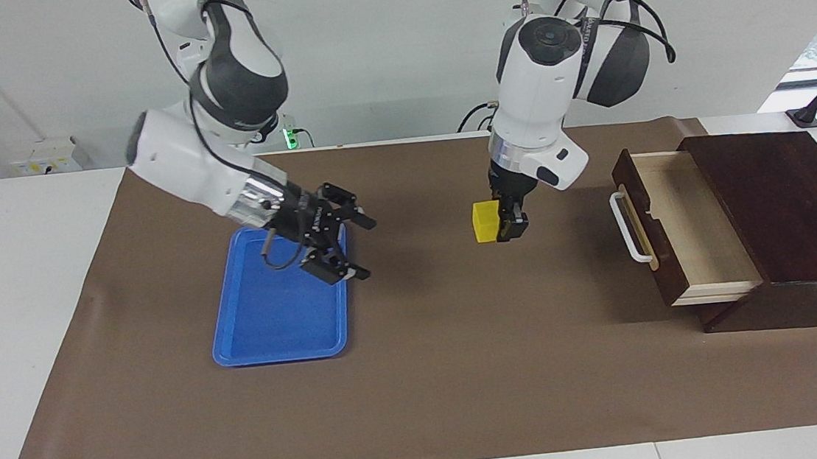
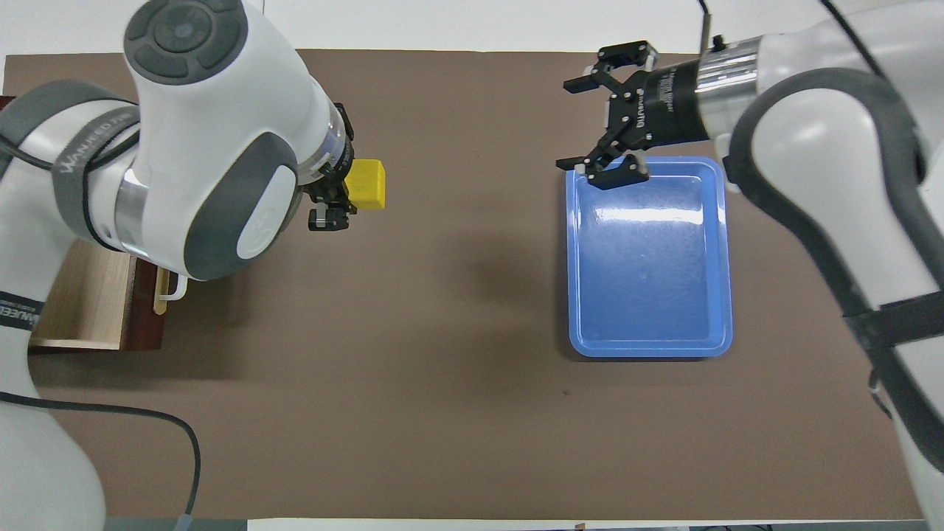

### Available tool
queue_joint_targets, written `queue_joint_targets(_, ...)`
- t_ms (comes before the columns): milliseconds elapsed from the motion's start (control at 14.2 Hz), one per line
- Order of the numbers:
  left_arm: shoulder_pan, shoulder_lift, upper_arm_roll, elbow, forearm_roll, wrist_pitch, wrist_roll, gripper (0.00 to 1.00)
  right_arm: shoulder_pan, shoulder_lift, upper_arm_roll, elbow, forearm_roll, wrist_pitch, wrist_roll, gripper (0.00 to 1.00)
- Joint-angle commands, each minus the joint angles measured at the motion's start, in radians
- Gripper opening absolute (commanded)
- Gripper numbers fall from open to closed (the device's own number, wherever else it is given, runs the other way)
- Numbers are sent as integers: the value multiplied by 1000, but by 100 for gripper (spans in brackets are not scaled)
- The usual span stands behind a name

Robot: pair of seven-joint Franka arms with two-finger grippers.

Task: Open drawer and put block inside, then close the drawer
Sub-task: 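Move the block into the drawer with the left gripper while the right gripper withdraws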

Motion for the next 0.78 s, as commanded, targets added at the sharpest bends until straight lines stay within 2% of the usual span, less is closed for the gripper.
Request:
queue_joint_targets(0,98,-13,-4,-14,7,-51,124,0,-43,-2,9,58,-134,-115,-169,100)
queue_joint_targets(423,358,-58,-4,-71,5,-94,518,0,-108,-76,0,60,-357,-338,-669,100)
queue_joint_targets(706,474,-86,-4,-120,7,-90,692,0,-140,-134,-5,49,-484,-422,-942,100)
